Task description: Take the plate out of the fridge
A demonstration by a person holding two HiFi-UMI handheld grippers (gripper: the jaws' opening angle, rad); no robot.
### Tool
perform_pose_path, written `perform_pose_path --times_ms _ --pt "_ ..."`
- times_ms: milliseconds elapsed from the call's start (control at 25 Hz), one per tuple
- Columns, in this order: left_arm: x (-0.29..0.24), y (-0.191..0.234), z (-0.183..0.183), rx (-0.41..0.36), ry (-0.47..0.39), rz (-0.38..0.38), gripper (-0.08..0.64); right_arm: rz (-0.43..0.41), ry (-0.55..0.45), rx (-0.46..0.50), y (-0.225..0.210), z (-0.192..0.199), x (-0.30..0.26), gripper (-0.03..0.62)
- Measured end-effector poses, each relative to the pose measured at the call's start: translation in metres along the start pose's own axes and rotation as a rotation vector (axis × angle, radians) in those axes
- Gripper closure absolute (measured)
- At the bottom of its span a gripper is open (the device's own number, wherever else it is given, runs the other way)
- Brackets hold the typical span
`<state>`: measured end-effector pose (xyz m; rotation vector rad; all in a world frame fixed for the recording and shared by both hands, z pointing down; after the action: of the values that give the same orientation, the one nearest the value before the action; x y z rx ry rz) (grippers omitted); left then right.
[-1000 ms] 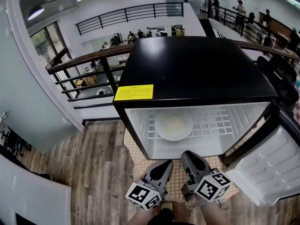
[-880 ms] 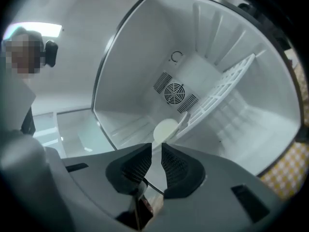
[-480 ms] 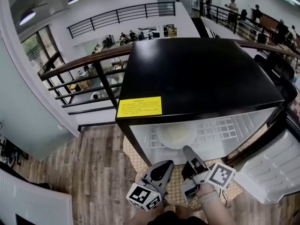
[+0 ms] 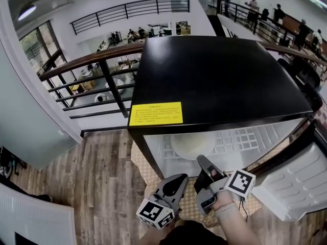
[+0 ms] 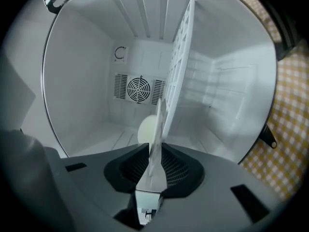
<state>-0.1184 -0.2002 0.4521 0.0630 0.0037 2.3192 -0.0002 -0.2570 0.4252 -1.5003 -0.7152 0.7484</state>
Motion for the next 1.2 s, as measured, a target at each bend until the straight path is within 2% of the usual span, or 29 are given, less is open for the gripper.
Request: perform_pose_path --times_ms 160,560,760,800,880,920,1120,1200 --pt "-0.001 -0.001 -0.001 0.004 0.0 -0.021 0.546 -0.003 -0.008 0.002 0.002 -0.006 0.005 0.54" --pt "-0.008 -0.005 -0.002 0.011 -0.008 -0.022 0.546 -0.023 -0.015 -0.044 0.003 -0.004 0.022 0.548" --pt "-0.01 -0.003 -0.006 0.007 -0.021 -0.025 0.546 -0.03 0.026 -0.036 0.006 -0.001 0.035 0.544" --pt "-0.011 -0.002 -0.007 0.005 -0.023 -0.028 0.546 -0.04 0.031 -0.033 0.008 -0.002 0.036 0.532" --pt "-0.012 -0.001 -0.007 0.004 -0.026 -0.031 0.546 -0.05 0.032 -0.031 0.009 -0.007 0.034 0.437" --pt "-0.012 -0.001 -0.007 0.004 -0.026 -0.03 0.546 -0.048 0.029 -0.033 0.008 -0.01 0.032 0.436" --pt "-0.013 -0.004 -0.007 0.002 -0.023 -0.033 0.546 -0.027 0.01 -0.068 -0.002 -0.016 0.02 0.444" --pt "-0.013 -0.003 -0.007 0.0 -0.025 -0.038 0.546 -0.029 0.01 -0.073 -0.003 -0.015 0.02 0.494"
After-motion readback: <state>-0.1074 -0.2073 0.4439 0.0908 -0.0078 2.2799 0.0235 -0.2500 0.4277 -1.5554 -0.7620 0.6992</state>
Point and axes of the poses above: the fingertips, and each gripper's own axes: x backward along the fingers, y to its left, z out of its underside, the point moved 5 cm from there along x, backward along the fingers, and after that the axes turned 14 degrees about -x, right-handed, at the moved point
